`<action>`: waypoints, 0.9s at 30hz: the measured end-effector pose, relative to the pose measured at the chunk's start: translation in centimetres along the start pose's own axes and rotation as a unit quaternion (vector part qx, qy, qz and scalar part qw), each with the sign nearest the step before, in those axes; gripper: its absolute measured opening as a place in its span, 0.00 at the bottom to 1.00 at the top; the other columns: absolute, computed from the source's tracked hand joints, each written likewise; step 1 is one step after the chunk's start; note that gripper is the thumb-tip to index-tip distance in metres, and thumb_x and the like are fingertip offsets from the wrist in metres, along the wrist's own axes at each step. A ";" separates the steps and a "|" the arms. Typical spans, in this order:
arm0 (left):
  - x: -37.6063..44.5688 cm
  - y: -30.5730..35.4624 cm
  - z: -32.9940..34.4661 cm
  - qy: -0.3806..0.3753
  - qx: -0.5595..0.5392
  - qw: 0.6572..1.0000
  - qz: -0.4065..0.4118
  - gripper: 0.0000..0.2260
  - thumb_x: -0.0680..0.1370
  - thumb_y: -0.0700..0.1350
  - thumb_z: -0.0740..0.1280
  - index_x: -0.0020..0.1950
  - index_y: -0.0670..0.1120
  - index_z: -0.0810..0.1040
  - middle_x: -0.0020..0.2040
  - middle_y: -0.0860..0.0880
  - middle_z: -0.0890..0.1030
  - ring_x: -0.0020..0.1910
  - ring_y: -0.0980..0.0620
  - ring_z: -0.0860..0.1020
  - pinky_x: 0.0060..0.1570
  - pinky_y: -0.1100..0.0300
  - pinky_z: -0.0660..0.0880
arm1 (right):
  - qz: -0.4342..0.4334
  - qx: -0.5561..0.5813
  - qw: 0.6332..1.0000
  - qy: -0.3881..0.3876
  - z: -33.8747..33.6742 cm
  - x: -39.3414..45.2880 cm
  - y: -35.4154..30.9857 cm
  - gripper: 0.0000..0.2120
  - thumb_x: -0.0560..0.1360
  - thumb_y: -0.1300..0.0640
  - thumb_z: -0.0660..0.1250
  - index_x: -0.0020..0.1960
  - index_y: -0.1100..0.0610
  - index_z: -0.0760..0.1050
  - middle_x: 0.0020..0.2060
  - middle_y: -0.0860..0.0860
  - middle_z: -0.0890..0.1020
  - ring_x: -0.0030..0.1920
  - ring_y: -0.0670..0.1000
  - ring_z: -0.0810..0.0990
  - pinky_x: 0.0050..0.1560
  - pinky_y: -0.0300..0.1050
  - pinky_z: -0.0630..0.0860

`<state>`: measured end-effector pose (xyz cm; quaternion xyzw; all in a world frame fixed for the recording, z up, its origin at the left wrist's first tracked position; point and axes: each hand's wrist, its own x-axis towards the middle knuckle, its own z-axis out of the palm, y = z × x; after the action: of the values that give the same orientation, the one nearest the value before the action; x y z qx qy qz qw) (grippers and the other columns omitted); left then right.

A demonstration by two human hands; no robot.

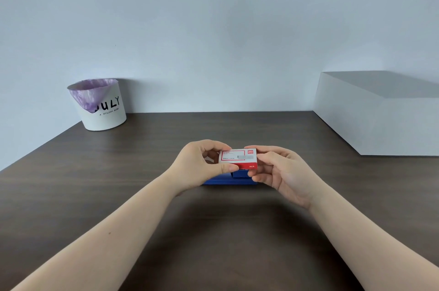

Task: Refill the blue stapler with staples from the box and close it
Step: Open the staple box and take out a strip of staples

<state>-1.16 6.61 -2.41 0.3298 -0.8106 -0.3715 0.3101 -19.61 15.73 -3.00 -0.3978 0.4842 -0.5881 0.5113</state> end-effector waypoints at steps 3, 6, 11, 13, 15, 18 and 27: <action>-0.1 0.2 -0.1 -0.007 0.027 1.000 0.009 0.17 0.65 0.50 0.77 0.53 0.53 0.81 0.47 0.56 0.84 0.46 0.56 0.81 0.45 0.66 0.78 | 0.012 -0.025 1.000 -0.002 0.0 -0.1 -0.2 0.12 0.78 0.63 0.60 0.58 0.61 0.78 0.47 0.60 0.85 0.35 0.50 0.83 0.33 0.41 0.81; -0.2 0.4 -0.3 -0.024 0.054 0.998 0.019 0.18 0.65 0.51 0.77 0.53 0.52 0.81 0.48 0.57 0.83 0.46 0.58 0.81 0.46 0.67 0.78 | 0.037 -0.046 0.998 -0.010 -0.2 -0.1 -0.4 0.11 0.78 0.63 0.61 0.56 0.60 0.79 0.46 0.60 0.84 0.33 0.49 0.82 0.32 0.41 0.81; -0.2 0.6 -0.6 -0.044 0.092 0.995 0.022 0.17 0.65 0.51 0.77 0.52 0.52 0.81 0.47 0.59 0.83 0.45 0.60 0.80 0.46 0.68 0.77 | 0.060 -0.120 0.991 -0.006 0.2 -0.1 -0.4 0.12 0.76 0.67 0.58 0.55 0.60 0.77 0.44 0.58 0.84 0.33 0.49 0.83 0.28 0.39 0.79; -0.1 0.7 -0.9 -0.040 0.083 0.996 0.016 0.16 0.66 0.52 0.77 0.52 0.53 0.81 0.46 0.58 0.83 0.45 0.60 0.81 0.46 0.66 0.78 | 0.054 -0.113 0.992 0.001 0.2 -0.2 -0.5 0.15 0.76 0.68 0.56 0.54 0.57 0.77 0.46 0.57 0.84 0.35 0.50 0.84 0.27 0.39 0.79; 0.0 0.9 -1.2 -0.040 0.087 0.995 0.013 0.16 0.66 0.53 0.76 0.52 0.54 0.80 0.46 0.59 0.83 0.45 0.61 0.81 0.46 0.66 0.79 | 0.051 -0.088 0.995 -0.001 0.2 -0.4 -0.7 0.17 0.76 0.69 0.55 0.53 0.55 0.79 0.47 0.57 0.85 0.37 0.51 0.84 0.25 0.40 0.78; 0.0 1.2 -1.3 -0.048 0.107 0.993 0.018 0.17 0.66 0.54 0.76 0.52 0.55 0.80 0.47 0.60 0.83 0.46 0.63 0.80 0.46 0.67 0.79 | 0.052 -0.065 0.997 -0.001 0.3 -0.5 -0.7 0.12 0.78 0.63 0.59 0.52 0.55 0.80 0.47 0.57 0.86 0.37 0.52 0.85 0.24 0.40 0.78; -0.6 0.5 -1.6 -0.036 0.117 0.992 0.005 0.17 0.65 0.53 0.77 0.51 0.55 0.80 0.45 0.61 0.82 0.45 0.59 0.80 0.44 0.68 0.77 | 0.048 -0.089 0.995 0.022 0.3 -0.3 -0.2 0.07 0.72 0.64 0.70 0.49 0.57 0.81 0.45 0.60 0.85 0.38 0.53 0.86 0.31 0.41 0.82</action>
<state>0.28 6.72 -1.29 0.3465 -0.8608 -0.2842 0.2412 -19.30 15.96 -2.74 -0.4044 0.5644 -0.5262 0.4909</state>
